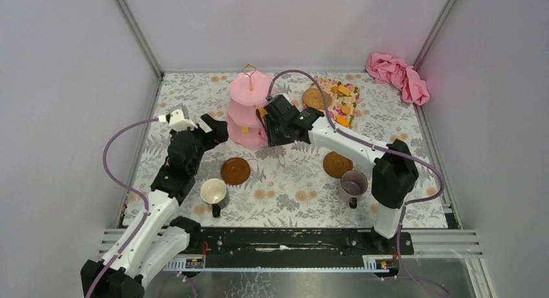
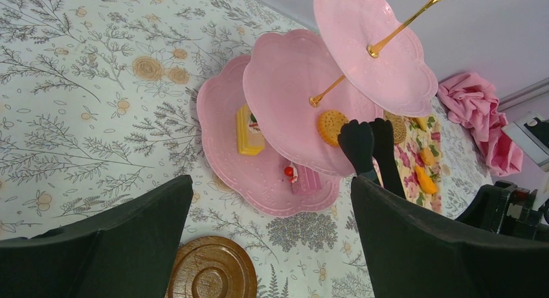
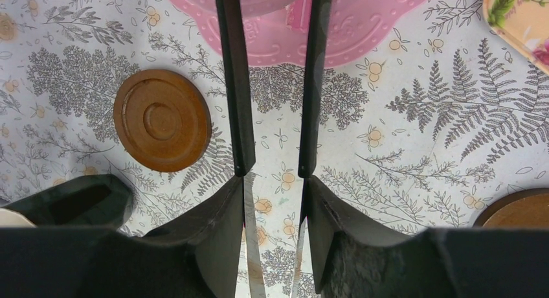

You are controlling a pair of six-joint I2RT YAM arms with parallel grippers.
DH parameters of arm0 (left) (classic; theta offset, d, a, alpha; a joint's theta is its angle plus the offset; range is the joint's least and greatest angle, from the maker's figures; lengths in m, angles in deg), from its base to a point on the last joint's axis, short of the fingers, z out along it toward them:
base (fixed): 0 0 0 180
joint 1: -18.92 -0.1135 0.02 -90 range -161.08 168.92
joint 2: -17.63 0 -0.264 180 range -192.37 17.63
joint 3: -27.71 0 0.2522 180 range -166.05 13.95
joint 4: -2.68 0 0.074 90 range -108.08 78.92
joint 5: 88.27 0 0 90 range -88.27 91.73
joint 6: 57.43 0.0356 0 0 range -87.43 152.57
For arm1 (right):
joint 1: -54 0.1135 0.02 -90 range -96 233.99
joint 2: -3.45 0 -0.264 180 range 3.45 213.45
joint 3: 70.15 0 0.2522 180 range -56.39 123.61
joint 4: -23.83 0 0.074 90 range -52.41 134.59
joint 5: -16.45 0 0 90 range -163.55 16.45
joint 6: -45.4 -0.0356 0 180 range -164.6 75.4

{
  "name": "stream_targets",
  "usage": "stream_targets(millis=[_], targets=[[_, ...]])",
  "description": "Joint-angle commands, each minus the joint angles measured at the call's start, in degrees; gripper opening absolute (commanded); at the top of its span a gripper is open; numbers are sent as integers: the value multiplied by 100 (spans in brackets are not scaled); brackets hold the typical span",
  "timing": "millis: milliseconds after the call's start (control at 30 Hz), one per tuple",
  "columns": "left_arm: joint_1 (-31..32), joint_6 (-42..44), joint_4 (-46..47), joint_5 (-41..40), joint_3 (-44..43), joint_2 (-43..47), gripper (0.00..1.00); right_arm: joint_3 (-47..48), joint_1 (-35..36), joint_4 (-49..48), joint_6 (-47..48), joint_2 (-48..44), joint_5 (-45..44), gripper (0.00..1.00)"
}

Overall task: Serve the afternoon tea
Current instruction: Place the desert on the desert table.

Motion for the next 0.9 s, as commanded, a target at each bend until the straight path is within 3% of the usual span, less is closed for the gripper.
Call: stream_targets(millis=[0, 500, 867], targets=[[22, 17, 246, -119, -68, 71, 100, -80, 55, -204, 1, -396, 129, 42], [-2, 12, 293, -77, -81, 52, 100, -958, 62, -449, -178, -1349, 137, 38], [-6, 4, 285, -69, -85, 79, 100, -1912, 63, -476, -469, -2241, -329, 38]])
